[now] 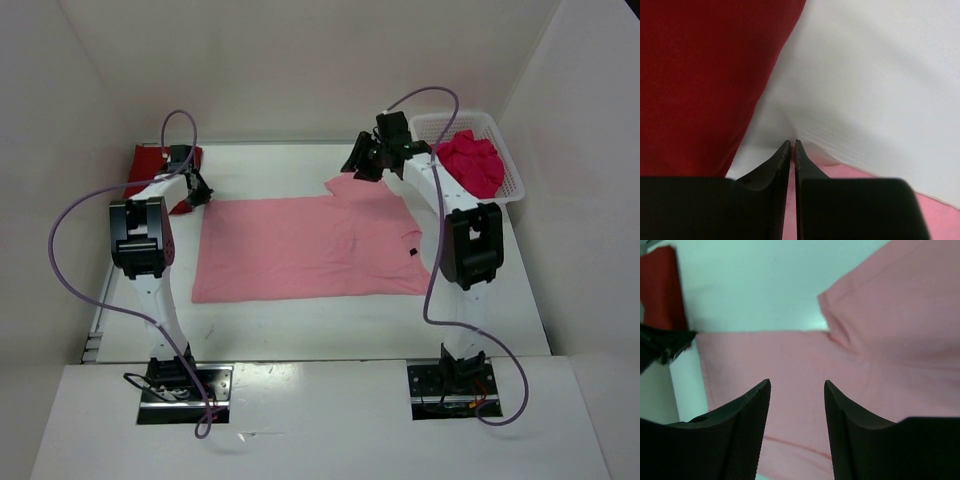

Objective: Fold and stack the t-shirts
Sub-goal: Grap the side of the flattened tshirt furthest away from the robot with both arms

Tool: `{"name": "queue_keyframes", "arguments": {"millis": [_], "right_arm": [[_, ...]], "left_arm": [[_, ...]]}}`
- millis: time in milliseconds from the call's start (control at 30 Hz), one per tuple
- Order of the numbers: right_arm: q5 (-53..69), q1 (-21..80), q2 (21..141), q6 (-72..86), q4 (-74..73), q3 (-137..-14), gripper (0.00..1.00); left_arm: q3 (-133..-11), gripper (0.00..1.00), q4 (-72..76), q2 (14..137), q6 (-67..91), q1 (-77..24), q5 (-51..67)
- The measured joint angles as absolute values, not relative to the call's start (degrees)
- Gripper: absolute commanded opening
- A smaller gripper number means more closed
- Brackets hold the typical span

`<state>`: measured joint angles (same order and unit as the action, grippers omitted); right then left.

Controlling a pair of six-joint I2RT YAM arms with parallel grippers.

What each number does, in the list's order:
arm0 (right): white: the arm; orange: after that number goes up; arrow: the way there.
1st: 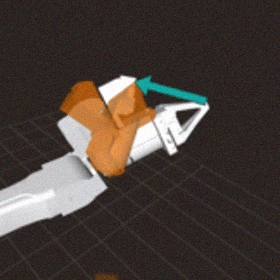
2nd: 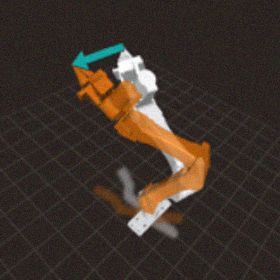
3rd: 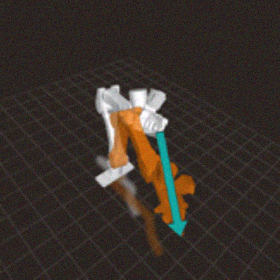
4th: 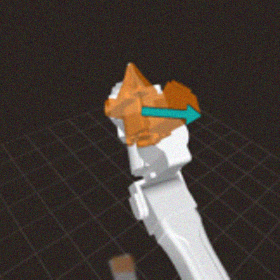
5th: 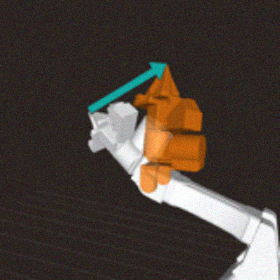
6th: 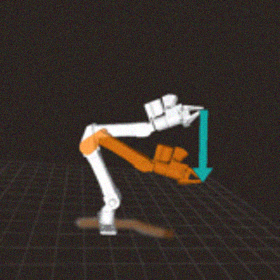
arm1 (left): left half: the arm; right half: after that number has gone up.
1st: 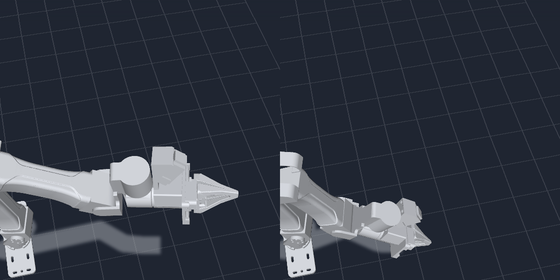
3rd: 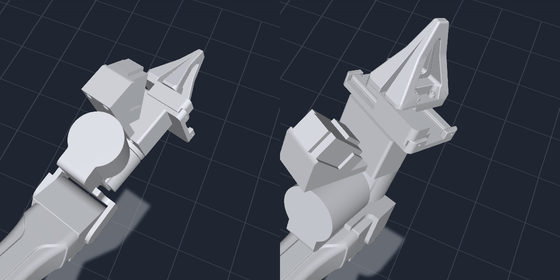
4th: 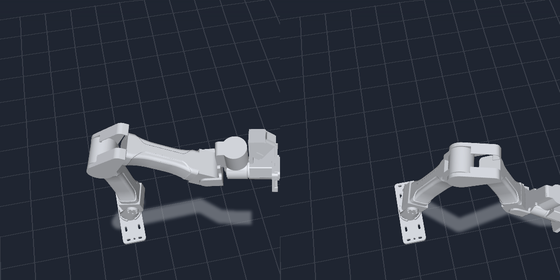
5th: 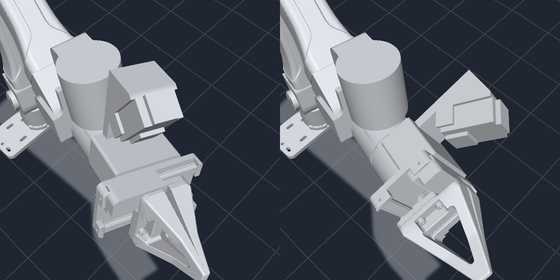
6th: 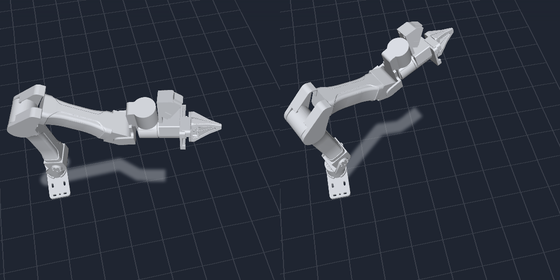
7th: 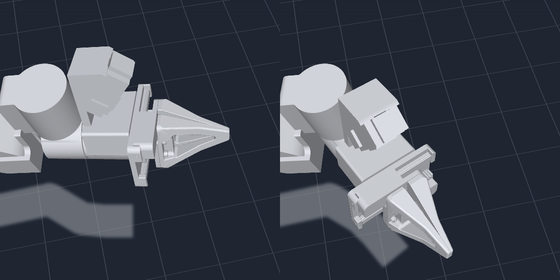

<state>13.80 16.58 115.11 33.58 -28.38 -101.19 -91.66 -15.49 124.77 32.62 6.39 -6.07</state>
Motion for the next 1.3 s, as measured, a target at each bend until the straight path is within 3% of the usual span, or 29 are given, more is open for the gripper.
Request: {"name": "queue_keyframes", "arguments": {"millis": [167,467,833,933,1200,1300], "right_arm": [[10.2,14.2,127.1,32.9,-28.8,-112.5,0.59],[-2.9,12.6,154.1,29.0,-39.1,-151.1,0.64],[-8.7,12.5,161.3,25.5,-38.0,-155.9,0.61],[-8.1,12.5,161.8,25.6,-37.4,-156.2,0.53],[-6.8,12.5,162.7,26.0,-36.6,-156.9,0.11],[-6.5,12.5,163.3,26.7,-36.9,-157.7,0.00]], "left_arm": [[-92.0,0.00,-15.5,125.1,31.9,6.4,-5.7],[-88.0,0.00,-14.6,122.0,32.1,6.4,-4.8],[-87.0,0.00,-14.1,120.0,33.3,6.4,-2.7],[-87.0,0.00,-14.0,119.9,33.4,6.4,-2.3],[-86.9,0.00,-13.6,119.8,33.5,6.4,-1.1],[-86.4,0.00,-13.3,119.3,33.5,6.4,-1.0]]}}
